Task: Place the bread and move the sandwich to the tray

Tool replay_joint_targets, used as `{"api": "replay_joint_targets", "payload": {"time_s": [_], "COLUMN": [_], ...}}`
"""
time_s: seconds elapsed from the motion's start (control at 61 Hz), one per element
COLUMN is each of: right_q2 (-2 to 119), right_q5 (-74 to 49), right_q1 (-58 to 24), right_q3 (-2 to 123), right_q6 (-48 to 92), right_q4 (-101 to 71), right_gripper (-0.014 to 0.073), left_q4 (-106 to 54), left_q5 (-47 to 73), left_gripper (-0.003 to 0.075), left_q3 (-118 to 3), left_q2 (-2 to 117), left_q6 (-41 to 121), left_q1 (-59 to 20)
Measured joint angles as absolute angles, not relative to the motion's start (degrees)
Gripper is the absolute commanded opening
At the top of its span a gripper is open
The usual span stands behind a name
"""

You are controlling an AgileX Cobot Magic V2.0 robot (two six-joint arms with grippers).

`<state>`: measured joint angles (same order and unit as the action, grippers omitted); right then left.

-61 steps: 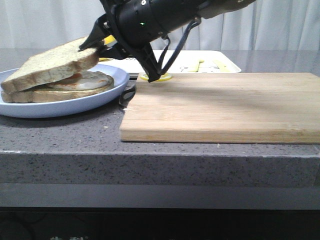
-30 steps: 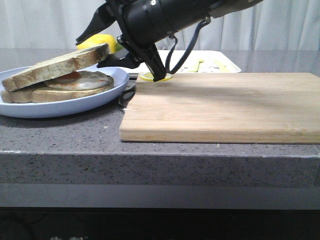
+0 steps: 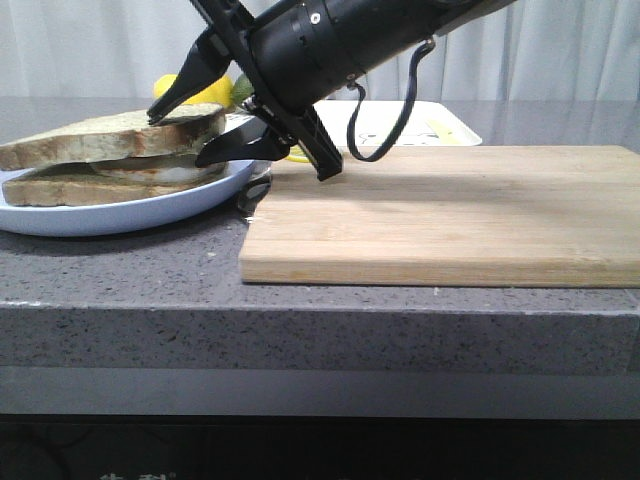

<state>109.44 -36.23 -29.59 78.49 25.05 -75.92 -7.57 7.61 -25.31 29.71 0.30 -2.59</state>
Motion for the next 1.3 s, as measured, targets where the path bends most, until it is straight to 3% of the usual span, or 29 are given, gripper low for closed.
{"api": "replay_joint_targets", "payload": {"time_s": [0.705,0.803,1.016,1.295], "right_q2": [103.69,101.01,92.85,82.06], "right_q5": [-43.93,-47.22,-54.77,-62.08], "right_q1": [-26.67,-25.03,-20.3,-13.61], "right_q3": [78.59,78.49,78.49,78.49], "right_q6": [18.88,18.64,18.44,15.96], "right_q4": [-63.0,-60.09,-51.18,-32.36], "right_gripper": [0.0381,0.0285,-0.0078,-0.0062], "left_q4": [-7.57,-7.57,-7.57,-7.57], "left_q5": [7.61,7.61,7.61,7.61], "left_gripper": [0.0671,0.0671,0.0671,0.0671], "left_q3": [-25.31,-25.31,-25.31,-25.31], "left_q2": [29.71,29.71,29.71,29.71], "left_q6": [0.3,0.3,0.3,0.3], "left_q1": [-2.59,-2.59,-2.59,-2.59]}}
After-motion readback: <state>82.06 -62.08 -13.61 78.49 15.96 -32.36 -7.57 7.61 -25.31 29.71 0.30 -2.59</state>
